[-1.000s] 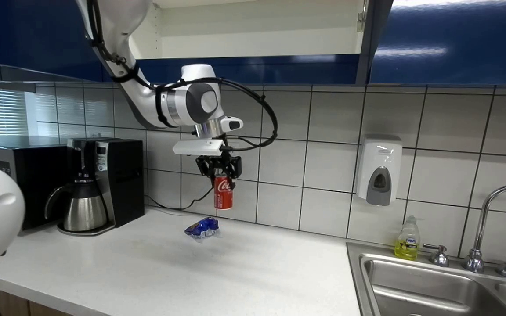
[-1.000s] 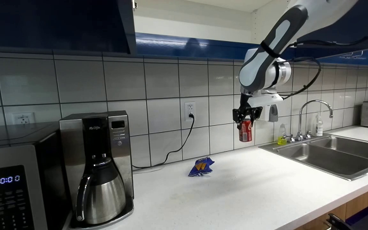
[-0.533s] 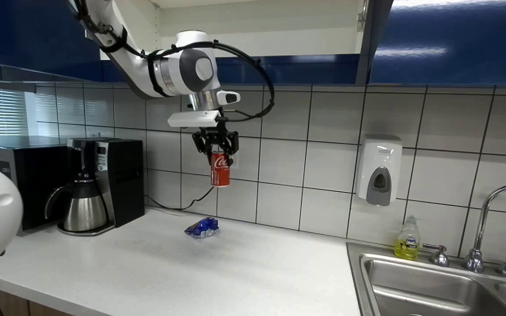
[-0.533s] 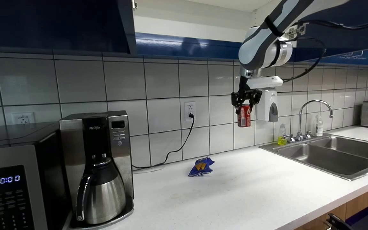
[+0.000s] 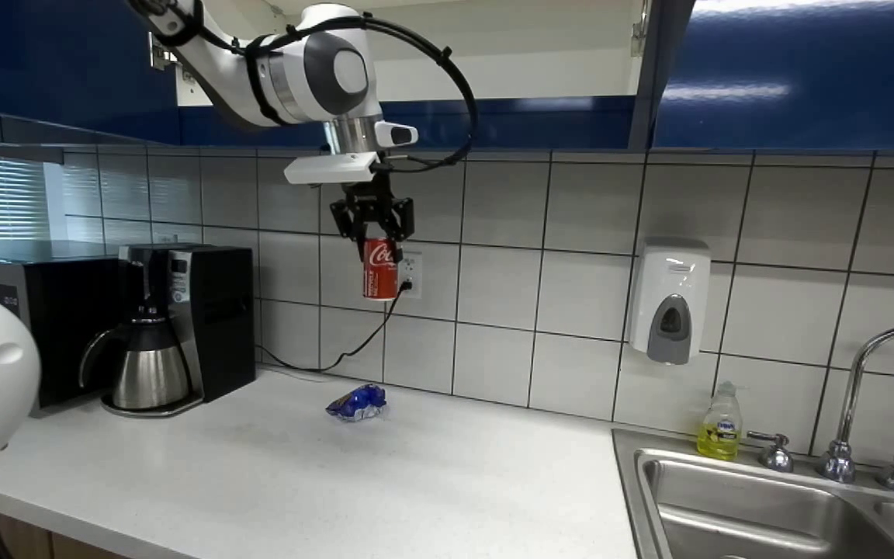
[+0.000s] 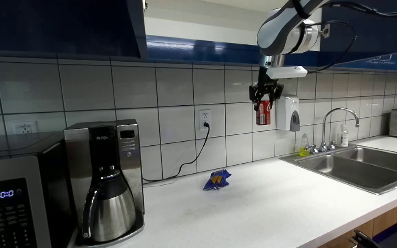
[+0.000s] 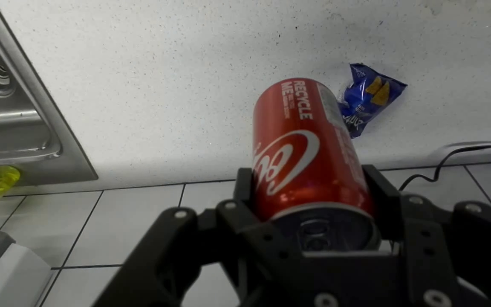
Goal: Put the red can inside the open cabinet
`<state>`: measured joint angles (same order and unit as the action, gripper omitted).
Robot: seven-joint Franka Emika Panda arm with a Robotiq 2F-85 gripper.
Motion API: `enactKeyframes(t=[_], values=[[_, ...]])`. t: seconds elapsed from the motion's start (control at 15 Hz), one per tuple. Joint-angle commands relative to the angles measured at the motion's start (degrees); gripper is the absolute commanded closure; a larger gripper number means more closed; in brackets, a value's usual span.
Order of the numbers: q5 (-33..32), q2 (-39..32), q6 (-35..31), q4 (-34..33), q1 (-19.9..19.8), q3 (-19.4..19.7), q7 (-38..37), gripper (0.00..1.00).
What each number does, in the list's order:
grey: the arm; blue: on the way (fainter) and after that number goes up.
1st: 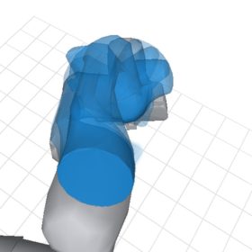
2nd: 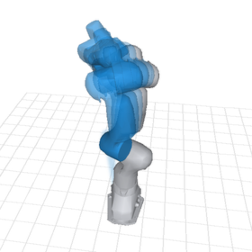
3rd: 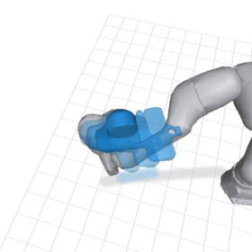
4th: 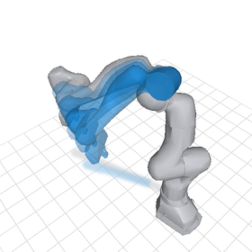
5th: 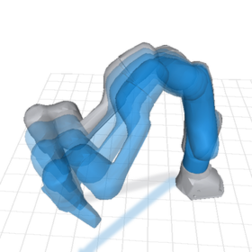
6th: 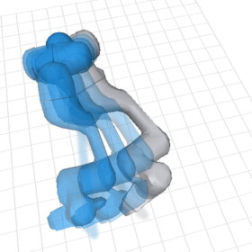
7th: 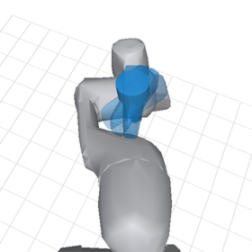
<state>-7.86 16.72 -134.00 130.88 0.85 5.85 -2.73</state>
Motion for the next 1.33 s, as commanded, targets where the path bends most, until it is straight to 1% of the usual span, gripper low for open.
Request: enactKeyframes(t=[0.0,0.53,1.27], values=[[1.0,2.2,4.8,-3.0,-1.5,-2.0,0.2,0.61],[1.1,4.4,10.4,-7.6,-1.4,-2.7,-0.1,0.61],[3.3,8.0,18.7,-13.2,-1.4,-2.9,-0.1,0.61]])
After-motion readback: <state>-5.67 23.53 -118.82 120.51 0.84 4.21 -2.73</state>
